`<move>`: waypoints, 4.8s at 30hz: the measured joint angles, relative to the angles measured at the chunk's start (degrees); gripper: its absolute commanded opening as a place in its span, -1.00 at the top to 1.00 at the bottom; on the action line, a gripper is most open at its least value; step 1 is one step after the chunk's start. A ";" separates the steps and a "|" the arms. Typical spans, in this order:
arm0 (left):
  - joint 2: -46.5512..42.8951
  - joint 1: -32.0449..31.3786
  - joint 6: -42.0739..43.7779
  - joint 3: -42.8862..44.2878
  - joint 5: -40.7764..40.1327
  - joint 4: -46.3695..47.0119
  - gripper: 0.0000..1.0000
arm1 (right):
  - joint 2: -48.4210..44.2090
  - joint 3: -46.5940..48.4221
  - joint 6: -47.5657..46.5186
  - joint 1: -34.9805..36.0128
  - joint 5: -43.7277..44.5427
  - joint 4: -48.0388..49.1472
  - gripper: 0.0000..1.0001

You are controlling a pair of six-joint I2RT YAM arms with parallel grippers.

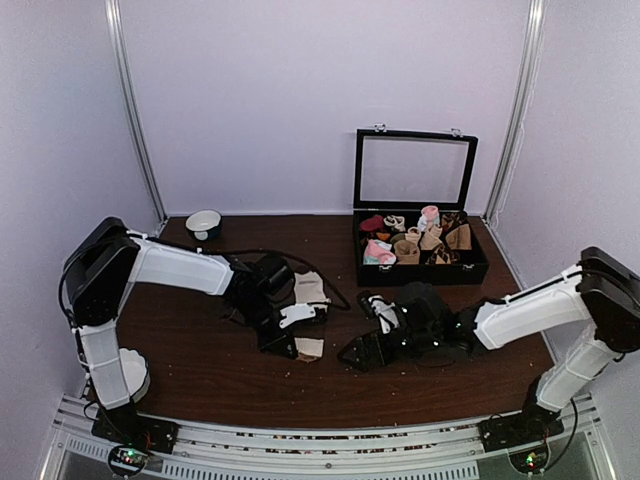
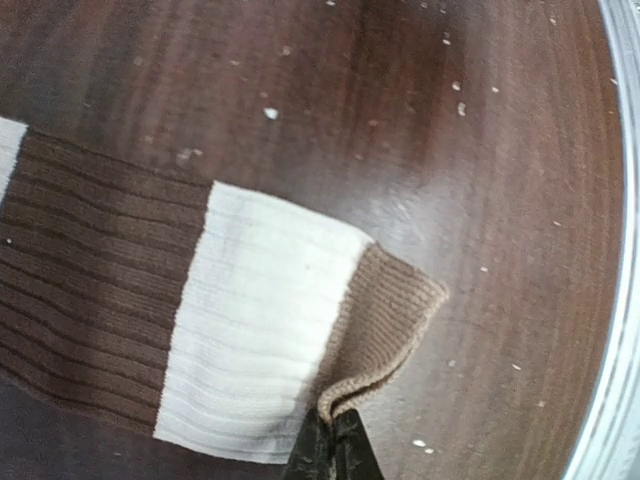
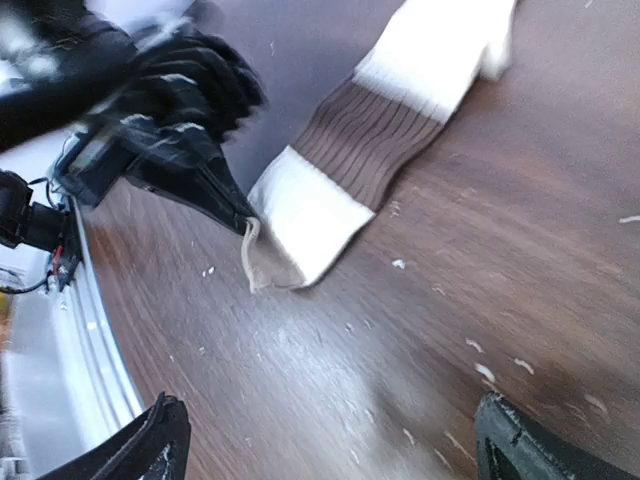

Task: Roll the socks
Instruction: Roll the sock at the center of the board.

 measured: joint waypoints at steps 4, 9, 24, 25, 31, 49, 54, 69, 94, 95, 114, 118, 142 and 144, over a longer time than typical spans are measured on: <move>1.25 1.27 0.09 1.01 5.44 -3.39 1.00 | -13.42 -8.92 -1.38 3.08 13.53 4.09 -0.99; 3.10 2.97 0.76 2.78 13.31 -8.35 1.00 | -15.23 -13.84 -2.78 1.66 17.79 15.93 -0.99; 8.26 4.63 0.26 4.74 22.49 -12.55 1.00 | 7.48 0.00 -36.50 11.63 7.19 19.47 -0.15; 8.26 4.66 0.20 4.74 22.47 -12.55 1.00 | 9.22 1.64 -37.55 11.63 6.05 18.93 -0.13; 8.28 4.76 -0.04 4.74 22.43 -12.52 1.00 | 14.45 7.08 -42.69 11.63 2.60 16.72 0.10; 8.41 5.07 0.04 4.74 22.18 -13.00 1.00 | 18.86 8.00 -46.29 11.28 8.28 16.65 0.70; 8.41 5.07 0.04 4.74 22.01 -13.05 1.00 | 19.04 8.17 -45.42 10.67 7.34 16.48 0.99; -0.94 6.36 1.49 1.53 12.33 -9.55 0.02 | 24.04 20.79 -31.47 3.74 -7.26 3.08 1.00; -14.43 -7.34 13.33 -12.83 -7.89 9.44 0.08 | 24.48 24.70 -0.90 -0.98 -16.98 -10.86 1.00; -14.38 -7.45 13.99 -12.85 -9.05 10.16 0.08 | 24.48 25.29 -0.48 -1.11 -17.33 -12.39 1.00; -10.38 -9.40 22.16 -12.87 -18.62 13.92 0.06 | 25.40 29.07 -0.44 -2.19 -20.13 -20.46 1.00; -10.82 -9.75 22.29 -12.74 -19.12 13.77 0.02 | 25.42 29.07 -0.48 -2.34 -20.68 -20.79 1.00; -8.13 -13.35 25.62 -9.49 -18.18 9.44 0.12 | 25.40 28.02 -0.61 -3.08 -23.19 -20.26 1.00; -8.13 -13.33 25.38 -9.29 -18.23 9.31 0.12 | 25.38 27.85 -0.61 -3.08 -23.34 -20.06 1.00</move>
